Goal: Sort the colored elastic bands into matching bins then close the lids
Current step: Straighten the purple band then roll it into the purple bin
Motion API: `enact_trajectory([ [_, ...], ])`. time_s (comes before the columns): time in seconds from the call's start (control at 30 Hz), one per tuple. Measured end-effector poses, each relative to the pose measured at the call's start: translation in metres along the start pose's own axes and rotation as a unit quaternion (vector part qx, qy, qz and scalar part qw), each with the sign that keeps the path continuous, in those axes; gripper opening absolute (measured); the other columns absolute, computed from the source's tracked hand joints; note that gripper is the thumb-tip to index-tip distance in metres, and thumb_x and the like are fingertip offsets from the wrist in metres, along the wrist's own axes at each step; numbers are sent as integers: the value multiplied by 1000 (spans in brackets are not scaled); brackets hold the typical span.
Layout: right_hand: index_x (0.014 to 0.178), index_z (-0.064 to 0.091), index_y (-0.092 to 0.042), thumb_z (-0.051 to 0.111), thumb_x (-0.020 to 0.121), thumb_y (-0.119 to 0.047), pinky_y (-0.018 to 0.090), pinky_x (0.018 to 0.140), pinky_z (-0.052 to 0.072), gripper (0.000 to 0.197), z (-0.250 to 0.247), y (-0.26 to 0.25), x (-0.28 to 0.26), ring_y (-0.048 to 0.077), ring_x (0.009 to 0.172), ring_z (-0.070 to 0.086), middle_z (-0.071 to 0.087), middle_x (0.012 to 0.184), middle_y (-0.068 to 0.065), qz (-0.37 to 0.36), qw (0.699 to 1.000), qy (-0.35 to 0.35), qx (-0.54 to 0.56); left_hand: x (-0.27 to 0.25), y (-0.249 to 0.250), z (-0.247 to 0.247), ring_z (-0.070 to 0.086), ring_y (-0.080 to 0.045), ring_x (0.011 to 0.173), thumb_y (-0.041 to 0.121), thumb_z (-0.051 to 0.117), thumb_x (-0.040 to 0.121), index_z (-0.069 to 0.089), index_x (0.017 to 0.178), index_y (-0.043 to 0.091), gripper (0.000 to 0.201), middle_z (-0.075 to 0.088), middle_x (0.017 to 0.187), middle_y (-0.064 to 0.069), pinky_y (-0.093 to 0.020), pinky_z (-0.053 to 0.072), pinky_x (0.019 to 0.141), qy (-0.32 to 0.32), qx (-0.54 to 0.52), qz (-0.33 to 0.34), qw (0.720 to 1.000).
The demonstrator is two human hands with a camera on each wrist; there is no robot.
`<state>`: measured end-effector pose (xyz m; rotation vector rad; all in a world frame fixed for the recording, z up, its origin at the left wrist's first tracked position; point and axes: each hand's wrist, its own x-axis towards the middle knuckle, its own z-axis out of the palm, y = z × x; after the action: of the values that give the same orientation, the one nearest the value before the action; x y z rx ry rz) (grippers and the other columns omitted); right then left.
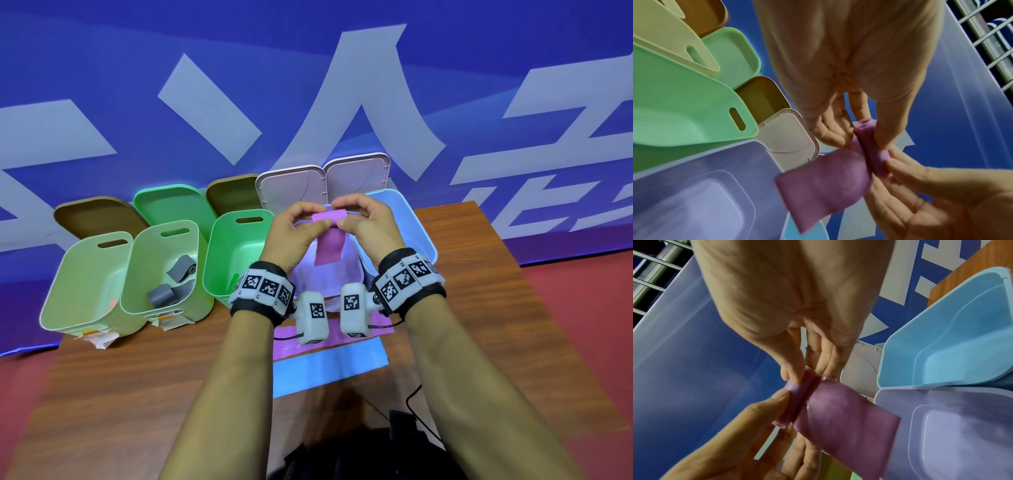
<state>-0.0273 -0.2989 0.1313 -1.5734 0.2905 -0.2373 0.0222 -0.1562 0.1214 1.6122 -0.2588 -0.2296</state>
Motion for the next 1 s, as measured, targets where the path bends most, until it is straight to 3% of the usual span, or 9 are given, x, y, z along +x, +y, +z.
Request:
enact_trajectory([
  [0.1,96,70,-20,60,73,-1,41,95,55,31,3,1,0,26,105,67,72,110,10,25,1000,-3,3,-3,2,1,66,-1,67,-9,69,82,67,101,5,23,69,88,0,-16,52,69,4,-8,3,1000],
  [0.27,90,71,-16,59,87,-1,53,98,52,20,6,4,1,33,98,69,72,108,16,41,999,-18,16,-4,0,-2,66,-2,76,-11,66,83,67,99,8,24,69,92,-1,-17,51,73,0,-21,6,1000],
  [0.4,90,70,-14,62,85,0,51,97,52,17,5,3,-1,25,88,68,72,91,12,30,999,-10,32,-2,-8,-2,66,-17,90,7,67,90,66,98,11,9,69,95,-8,-25,54,77,1,-54,-33,998],
  [0.47,91,71,-13,63,82,-2,52,95,52,16,6,3,0,25,87,67,71,88,11,22,999,-7,34,-2,-11,-1,67,-22,89,12,65,94,64,99,6,8,69,92,-10,-29,57,78,-4,-60,-47,997],
  [0.6,96,70,-11,66,82,-1,47,95,53,18,6,5,1,21,89,65,70,93,7,15,1000,-7,6,-3,-11,-2,67,-15,77,5,66,91,63,105,2,15,70,84,-8,-26,57,74,-6,-46,-42,998],
  [0.7,96,71,-16,67,81,-9,48,96,54,16,6,7,1,26,95,67,70,96,7,31,999,-11,13,-2,-10,-5,66,-19,86,-1,69,87,66,101,12,19,70,93,-12,-30,57,81,-8,-29,-27,999],
  [0.8,94,70,-17,63,91,-5,54,95,53,14,5,12,2,27,92,66,69,93,6,27,1000,-10,8,-1,-10,-6,65,-19,90,-1,70,85,67,100,18,24,70,98,-11,-33,57,84,-1,-16,-14,1000],
  [0.9,95,71,-17,65,90,-5,53,95,54,14,5,13,3,30,96,67,69,93,6,4,1000,-7,-6,-3,-10,-3,66,-18,84,5,67,91,65,107,10,17,70,93,-9,-26,55,73,-1,-48,-39,998],
  [1.0,99,71,-15,67,88,-4,50,96,54,16,3,13,4,31,103,66,70,101,10,-3,1000,-7,-21,-5,-13,-2,68,-17,80,10,65,93,64,110,1,19,71,87,-7,-26,55,71,0,-55,-44,998],
])
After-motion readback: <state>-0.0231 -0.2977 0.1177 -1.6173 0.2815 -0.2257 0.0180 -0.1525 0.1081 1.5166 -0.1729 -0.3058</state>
